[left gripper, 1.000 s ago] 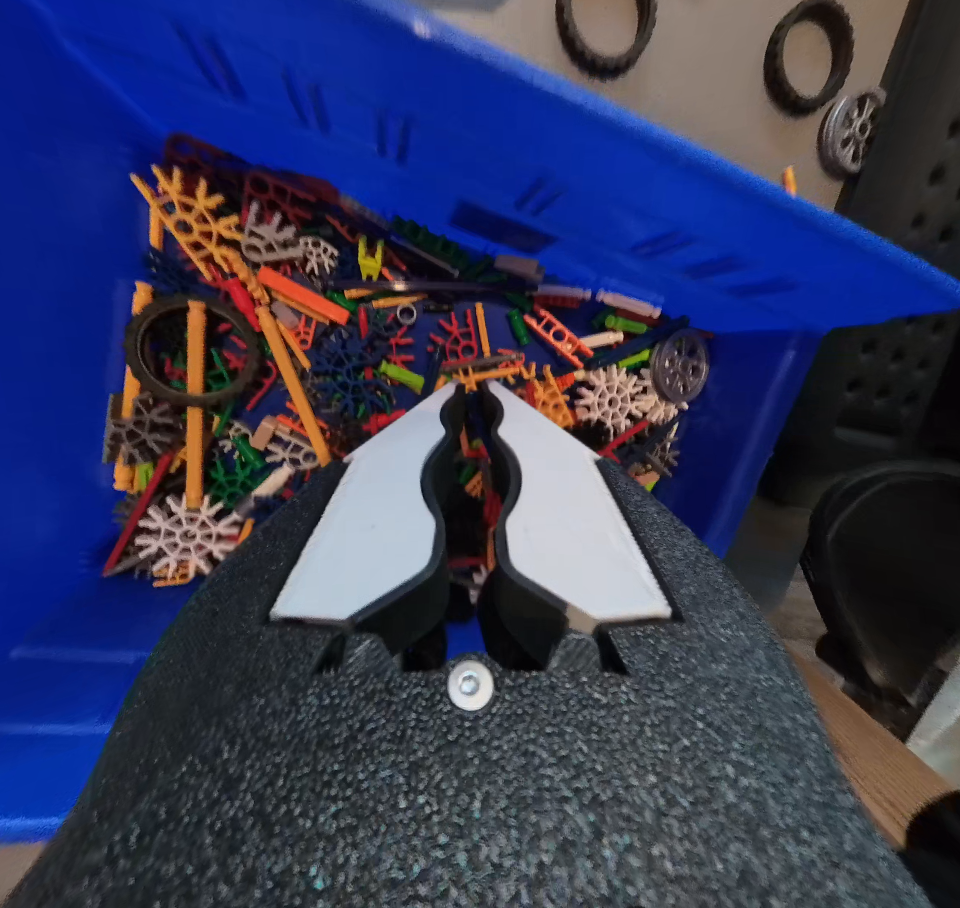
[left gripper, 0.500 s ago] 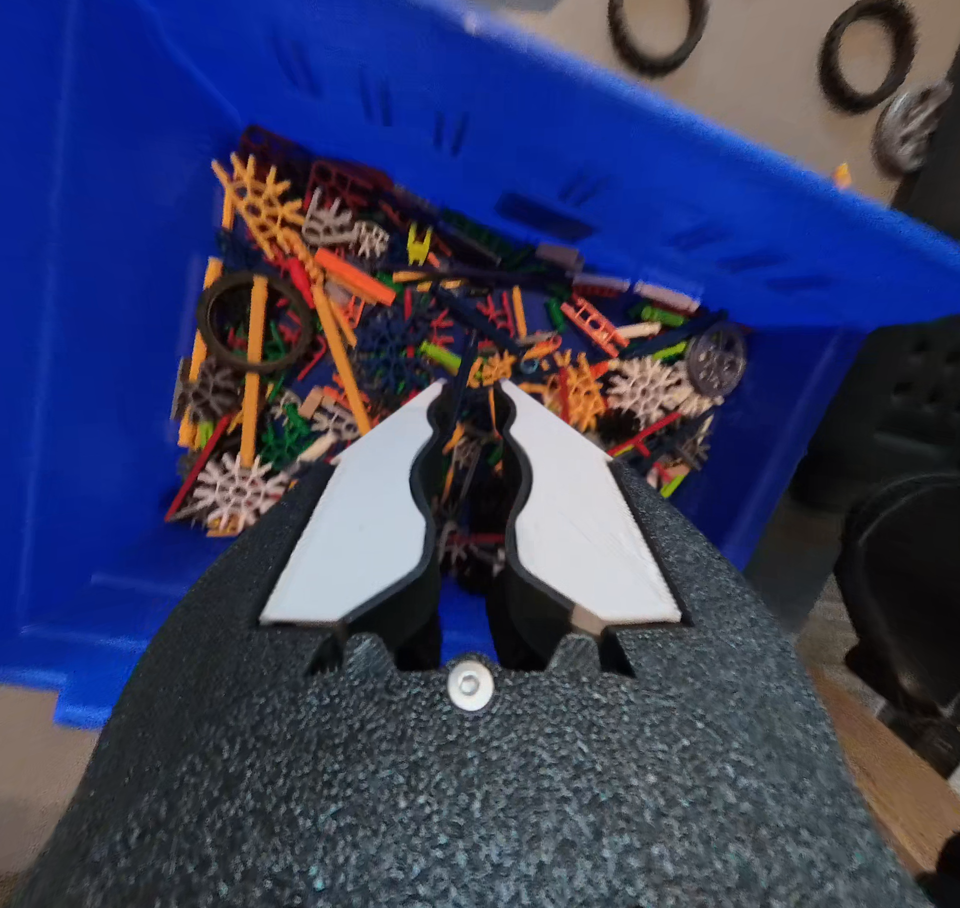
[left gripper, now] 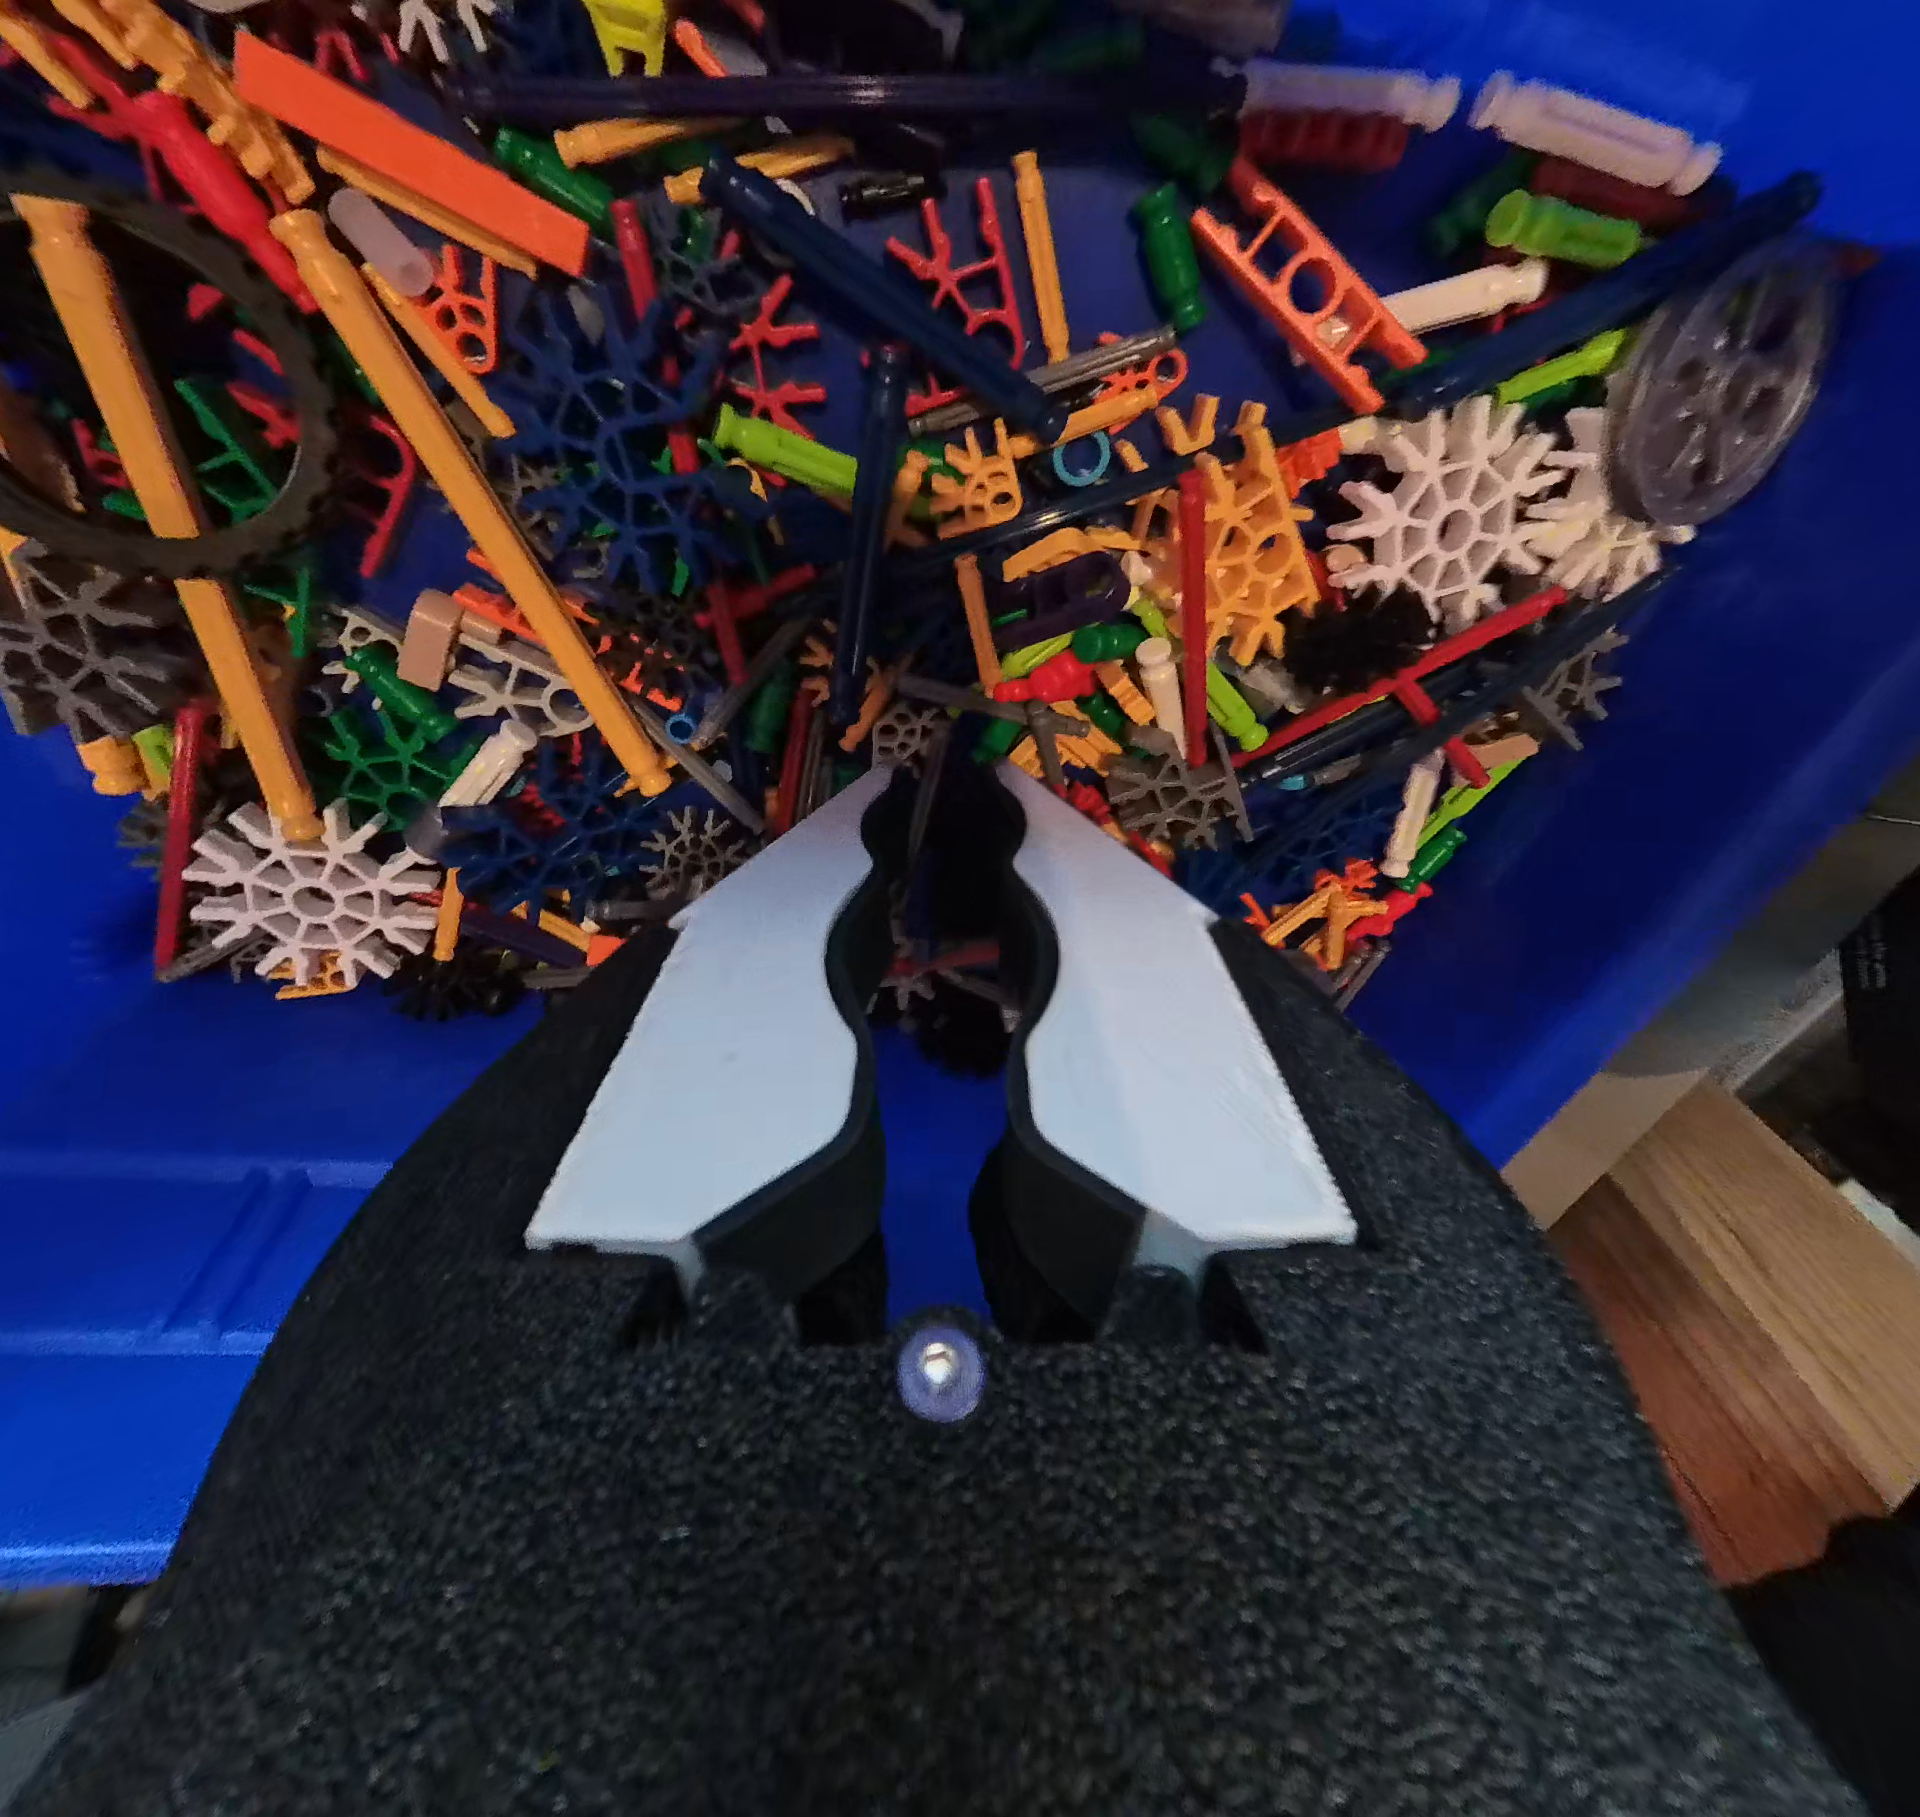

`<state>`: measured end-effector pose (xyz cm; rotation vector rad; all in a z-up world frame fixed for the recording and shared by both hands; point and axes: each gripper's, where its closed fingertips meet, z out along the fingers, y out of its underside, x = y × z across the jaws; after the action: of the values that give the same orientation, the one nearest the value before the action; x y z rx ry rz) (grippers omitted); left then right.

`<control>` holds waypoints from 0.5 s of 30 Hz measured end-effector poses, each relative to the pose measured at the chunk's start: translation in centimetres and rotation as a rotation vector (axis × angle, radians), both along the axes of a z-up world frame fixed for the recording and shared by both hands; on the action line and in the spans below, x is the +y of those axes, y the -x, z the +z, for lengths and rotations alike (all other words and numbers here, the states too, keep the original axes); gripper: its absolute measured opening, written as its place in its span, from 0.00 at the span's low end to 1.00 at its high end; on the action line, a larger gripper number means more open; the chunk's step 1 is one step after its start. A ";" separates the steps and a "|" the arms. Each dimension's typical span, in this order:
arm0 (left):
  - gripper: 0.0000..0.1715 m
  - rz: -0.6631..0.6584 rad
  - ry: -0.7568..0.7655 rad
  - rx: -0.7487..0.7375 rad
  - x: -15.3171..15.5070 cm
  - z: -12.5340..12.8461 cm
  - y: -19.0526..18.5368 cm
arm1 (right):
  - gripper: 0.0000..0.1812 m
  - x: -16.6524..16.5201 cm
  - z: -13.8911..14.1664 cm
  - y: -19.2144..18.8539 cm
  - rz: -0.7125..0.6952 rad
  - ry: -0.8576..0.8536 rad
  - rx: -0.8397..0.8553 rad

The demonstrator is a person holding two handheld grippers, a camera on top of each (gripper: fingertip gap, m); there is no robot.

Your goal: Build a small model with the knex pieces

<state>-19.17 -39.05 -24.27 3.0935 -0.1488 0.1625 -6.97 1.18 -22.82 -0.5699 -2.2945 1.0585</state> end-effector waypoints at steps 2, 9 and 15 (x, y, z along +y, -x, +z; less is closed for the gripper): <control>0.06 -0.006 0.022 0.016 -0.2 -0.2 0.2 | 0.09 0.0 0.0 0.0 0.001 -0.001 0.001; 0.01 -0.019 0.040 0.030 -0.1 -0.3 0.5 | 0.09 0.0 0.0 0.0 0.004 -0.005 0.001; 0.01 -0.021 0.002 0.099 0.7 0.4 2.0 | 0.09 0.0 -0.1 -0.1 0.003 -0.006 0.000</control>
<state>-21.18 -38.31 -23.91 3.0885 -0.1775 0.0086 -6.91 1.16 -22.90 -0.5643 -2.2982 1.0524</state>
